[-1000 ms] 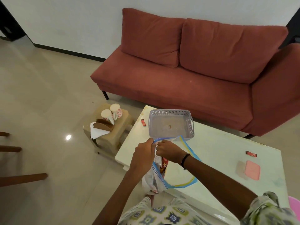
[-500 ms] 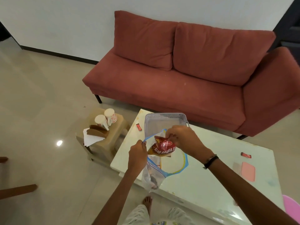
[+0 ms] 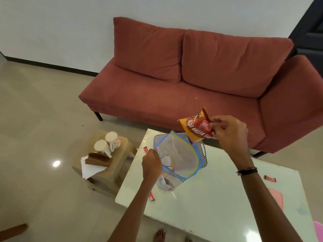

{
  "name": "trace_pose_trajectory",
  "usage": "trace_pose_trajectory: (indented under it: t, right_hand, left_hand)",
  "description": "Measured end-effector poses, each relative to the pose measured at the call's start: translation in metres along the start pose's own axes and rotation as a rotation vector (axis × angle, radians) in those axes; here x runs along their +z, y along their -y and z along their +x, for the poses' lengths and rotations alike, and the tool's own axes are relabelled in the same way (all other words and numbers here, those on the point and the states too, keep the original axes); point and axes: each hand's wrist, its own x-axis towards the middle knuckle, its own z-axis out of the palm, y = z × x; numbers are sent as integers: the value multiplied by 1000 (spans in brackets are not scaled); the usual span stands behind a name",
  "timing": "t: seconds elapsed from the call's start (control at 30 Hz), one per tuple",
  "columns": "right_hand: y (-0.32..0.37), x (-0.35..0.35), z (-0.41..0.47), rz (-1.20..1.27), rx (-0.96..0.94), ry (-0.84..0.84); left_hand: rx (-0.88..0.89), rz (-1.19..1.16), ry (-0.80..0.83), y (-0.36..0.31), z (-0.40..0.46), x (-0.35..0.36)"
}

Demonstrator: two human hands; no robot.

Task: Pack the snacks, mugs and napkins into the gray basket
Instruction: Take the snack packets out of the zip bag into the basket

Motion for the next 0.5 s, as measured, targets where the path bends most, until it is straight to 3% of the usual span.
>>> trace_pose_trajectory:
  t: [0.17, 0.5]
  right_hand:
    - [-66, 44, 46, -59, 112, -21]
    - [-236, 204, 76, -152, 468, 264]
  left_hand:
    - [-27, 37, -37, -6, 36, 21]
    - [87, 58, -2, 1, 108, 84]
